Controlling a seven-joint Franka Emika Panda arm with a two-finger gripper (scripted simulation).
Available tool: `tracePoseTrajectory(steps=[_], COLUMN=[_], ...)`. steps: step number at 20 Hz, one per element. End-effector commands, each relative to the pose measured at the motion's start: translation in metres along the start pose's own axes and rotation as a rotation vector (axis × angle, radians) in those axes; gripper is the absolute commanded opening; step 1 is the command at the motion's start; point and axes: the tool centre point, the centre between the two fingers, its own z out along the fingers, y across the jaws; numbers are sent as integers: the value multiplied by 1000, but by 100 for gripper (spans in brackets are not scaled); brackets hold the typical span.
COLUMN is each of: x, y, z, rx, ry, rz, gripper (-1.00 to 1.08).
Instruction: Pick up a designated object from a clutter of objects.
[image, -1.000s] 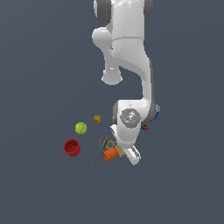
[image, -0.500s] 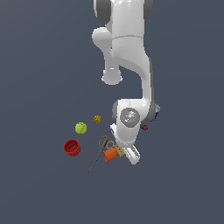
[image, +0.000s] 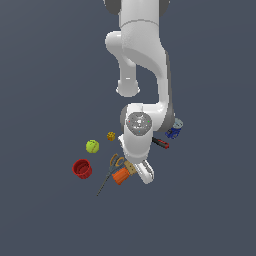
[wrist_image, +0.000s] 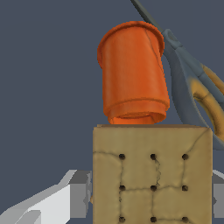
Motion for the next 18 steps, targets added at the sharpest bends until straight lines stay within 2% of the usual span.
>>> tracePoseTrajectory(steps=[1,18], x=[13,111], y=[8,74], z=[-21,-200], rx=[2,2], ry=[1,0], rz=[3,3], gripper=[-100,-100])
